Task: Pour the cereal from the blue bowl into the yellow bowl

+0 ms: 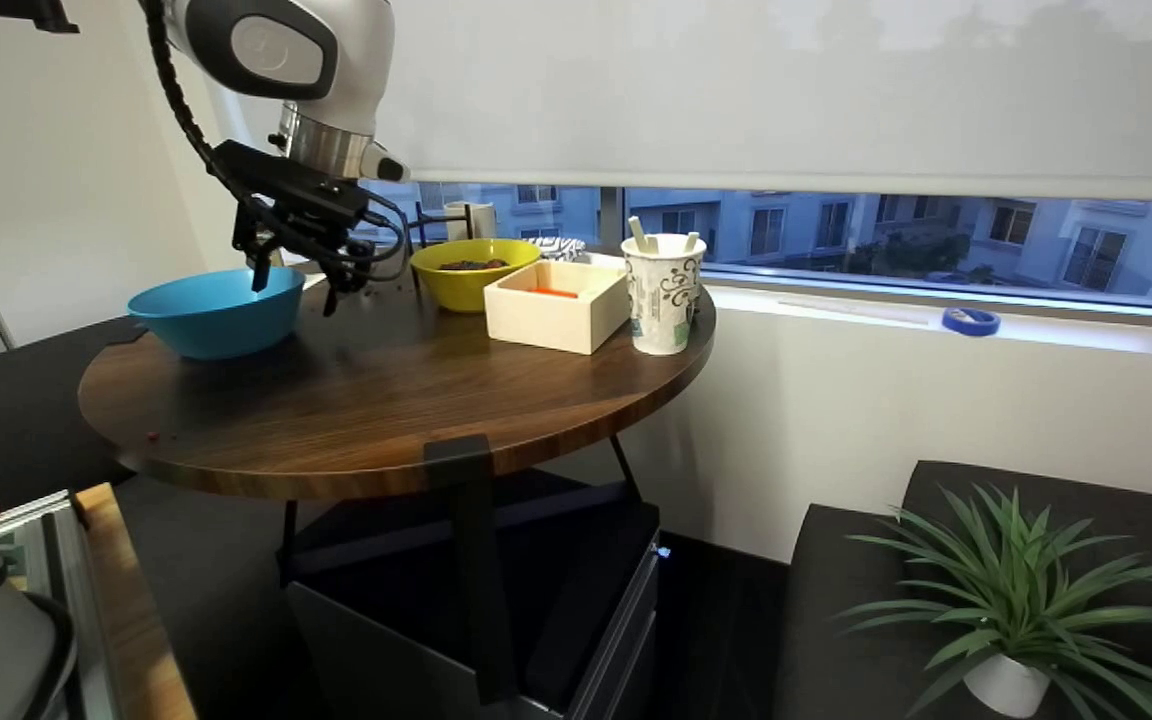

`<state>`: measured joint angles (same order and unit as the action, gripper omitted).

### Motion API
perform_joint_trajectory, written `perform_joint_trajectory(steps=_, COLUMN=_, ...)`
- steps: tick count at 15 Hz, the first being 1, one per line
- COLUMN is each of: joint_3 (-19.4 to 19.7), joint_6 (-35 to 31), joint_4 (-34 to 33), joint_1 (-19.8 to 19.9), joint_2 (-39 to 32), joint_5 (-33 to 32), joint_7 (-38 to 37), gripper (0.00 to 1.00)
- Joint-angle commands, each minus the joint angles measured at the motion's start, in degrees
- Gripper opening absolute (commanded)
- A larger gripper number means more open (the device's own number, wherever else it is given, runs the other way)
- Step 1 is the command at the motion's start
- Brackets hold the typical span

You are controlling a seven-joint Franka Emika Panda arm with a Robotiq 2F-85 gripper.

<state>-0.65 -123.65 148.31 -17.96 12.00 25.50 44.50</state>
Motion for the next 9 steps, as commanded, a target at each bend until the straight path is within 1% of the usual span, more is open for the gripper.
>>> perform_joint_trajectory(steps=1, joint_3=-1.62, joint_6=-0.68, joint_4=-0.82, joint_1=1.38, joint_2=-2.57, joint_5=3.13, joint_7=2.25, gripper=0.55)
perform_joint_trajectory(steps=2, joint_3=-1.79, joint_6=-0.48, joint_4=-1.01, joint_1=1.55, joint_2=-2.74, joint_5=3.66, joint_7=2.42, gripper=0.45)
perform_joint_trajectory(steps=6, joint_3=-2.40, joint_6=0.67, joint_4=-1.71, joint_1=2.38, joint_2=-2.44, joint_5=4.89, joint_7=1.85, gripper=0.14)
perform_joint_trajectory(steps=8, joint_3=-2.38, joint_6=1.71, joint_4=-2.03, joint_1=2.73, joint_2=-2.19, joint_5=5.33, joint_7=1.65, gripper=0.02)
perform_joint_trajectory(steps=9, joint_3=-2.30, joint_6=1.99, joint_4=-2.11, joint_1=2.86, joint_2=-2.15, joint_5=5.72, joint_7=2.01, gripper=0.00)
